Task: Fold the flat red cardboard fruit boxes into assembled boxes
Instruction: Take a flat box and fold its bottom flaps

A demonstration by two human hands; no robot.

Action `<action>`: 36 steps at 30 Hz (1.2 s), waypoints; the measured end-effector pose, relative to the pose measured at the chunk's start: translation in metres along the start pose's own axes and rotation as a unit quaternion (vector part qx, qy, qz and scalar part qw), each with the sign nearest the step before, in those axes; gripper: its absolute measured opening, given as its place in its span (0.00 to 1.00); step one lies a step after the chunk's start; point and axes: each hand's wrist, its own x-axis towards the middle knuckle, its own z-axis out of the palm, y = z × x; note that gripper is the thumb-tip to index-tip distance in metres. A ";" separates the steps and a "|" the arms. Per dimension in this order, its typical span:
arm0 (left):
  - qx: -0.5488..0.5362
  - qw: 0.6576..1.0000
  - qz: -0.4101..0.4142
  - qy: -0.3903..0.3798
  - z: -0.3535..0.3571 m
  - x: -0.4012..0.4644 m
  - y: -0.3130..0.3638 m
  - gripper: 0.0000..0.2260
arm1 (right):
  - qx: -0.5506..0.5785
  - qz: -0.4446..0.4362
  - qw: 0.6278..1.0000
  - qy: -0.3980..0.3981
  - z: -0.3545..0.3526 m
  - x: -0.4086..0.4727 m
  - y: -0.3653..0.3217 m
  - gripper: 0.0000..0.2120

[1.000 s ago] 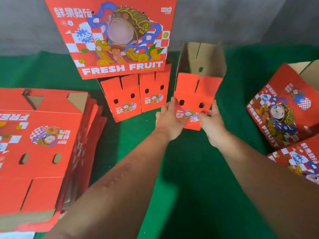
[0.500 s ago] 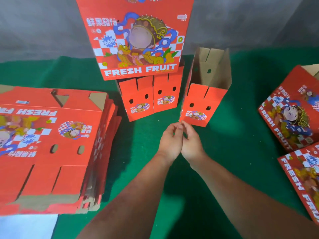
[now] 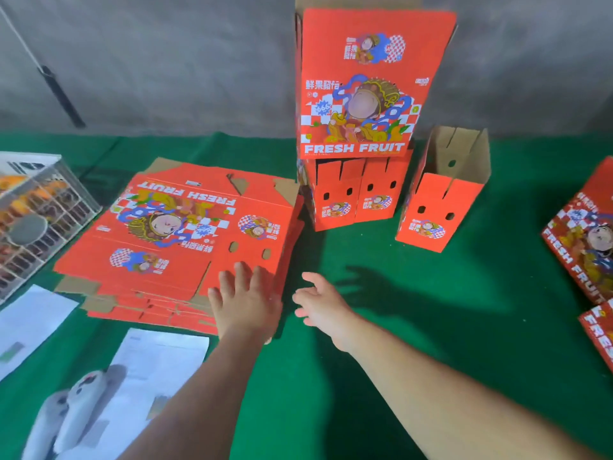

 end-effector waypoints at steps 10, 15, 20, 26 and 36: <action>-0.050 0.961 0.270 -0.040 0.028 -0.082 0.032 0.26 | 0.181 0.134 0.965 0.132 -0.025 -0.033 0.033 0.11; -0.144 0.957 0.234 0.088 0.006 -0.074 0.012 0.20 | 0.290 0.109 0.926 0.217 -0.083 -0.067 0.063 0.07; -0.199 0.978 -0.019 0.063 -0.011 -0.037 -0.009 0.26 | 0.317 0.058 0.923 0.211 -0.141 -0.113 0.090 0.07; -0.235 0.971 -0.039 -0.028 -0.011 -0.028 0.000 0.32 | 0.307 -0.036 0.938 0.155 -0.169 -0.156 0.117 0.13; -0.370 0.905 -0.125 -0.166 -0.027 -0.043 0.017 0.47 | 0.229 -0.002 0.938 0.261 -0.189 -0.174 0.119 0.10</action>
